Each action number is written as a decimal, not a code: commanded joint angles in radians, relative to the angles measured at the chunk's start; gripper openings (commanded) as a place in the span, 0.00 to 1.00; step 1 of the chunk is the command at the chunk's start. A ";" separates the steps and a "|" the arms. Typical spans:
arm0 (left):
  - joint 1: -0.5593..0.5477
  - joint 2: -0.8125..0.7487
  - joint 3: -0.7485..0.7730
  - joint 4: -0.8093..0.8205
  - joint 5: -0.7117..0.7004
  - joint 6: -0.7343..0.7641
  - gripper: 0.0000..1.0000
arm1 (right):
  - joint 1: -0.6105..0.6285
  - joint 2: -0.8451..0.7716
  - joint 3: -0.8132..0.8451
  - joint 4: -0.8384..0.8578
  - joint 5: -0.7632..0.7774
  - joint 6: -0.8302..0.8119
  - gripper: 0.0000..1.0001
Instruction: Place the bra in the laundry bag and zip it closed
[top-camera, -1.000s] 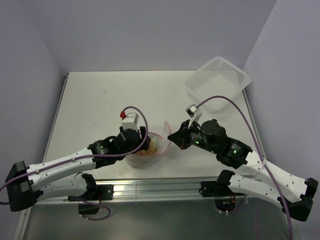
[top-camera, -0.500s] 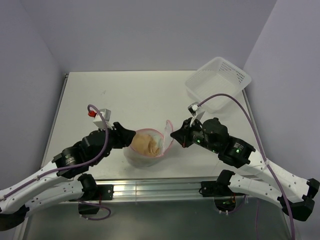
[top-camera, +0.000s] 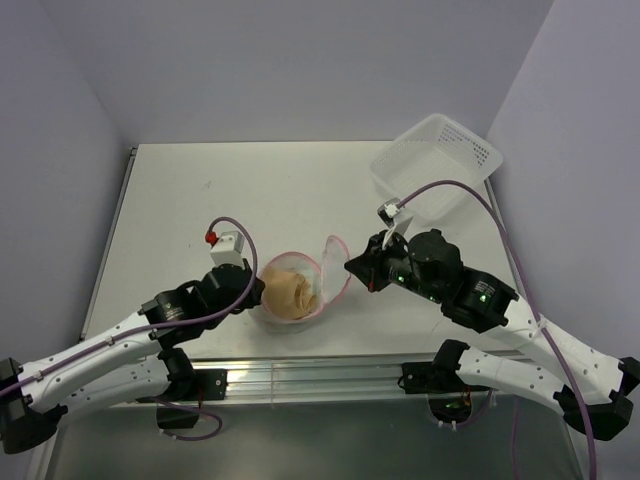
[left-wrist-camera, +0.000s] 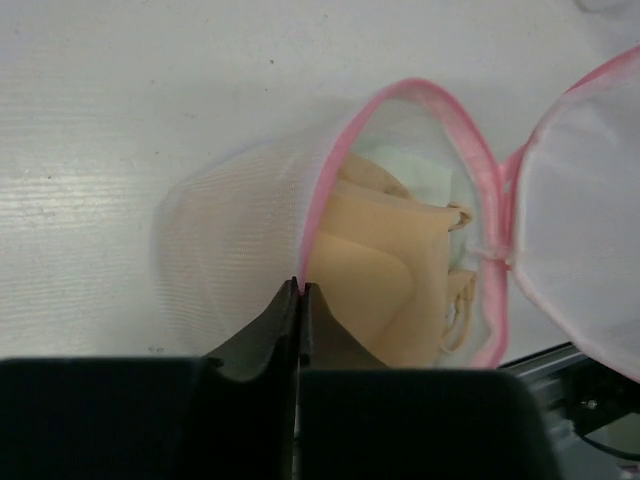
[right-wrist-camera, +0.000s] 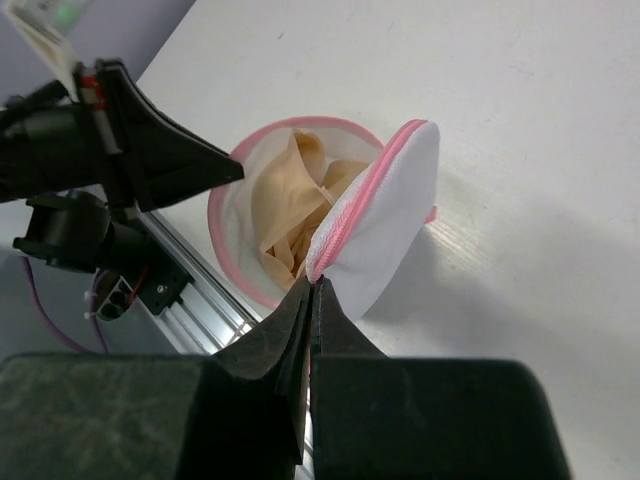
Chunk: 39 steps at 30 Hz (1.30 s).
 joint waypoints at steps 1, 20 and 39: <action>0.005 0.003 -0.015 0.072 -0.009 0.005 0.00 | 0.007 0.004 0.096 -0.032 0.030 -0.037 0.00; 0.072 -0.048 -0.184 0.384 0.094 0.022 0.00 | 0.179 0.422 0.360 -0.031 0.057 -0.025 0.71; 0.172 -0.020 -0.163 0.474 0.151 0.157 0.00 | -0.273 0.111 -0.250 0.345 -0.156 0.179 0.82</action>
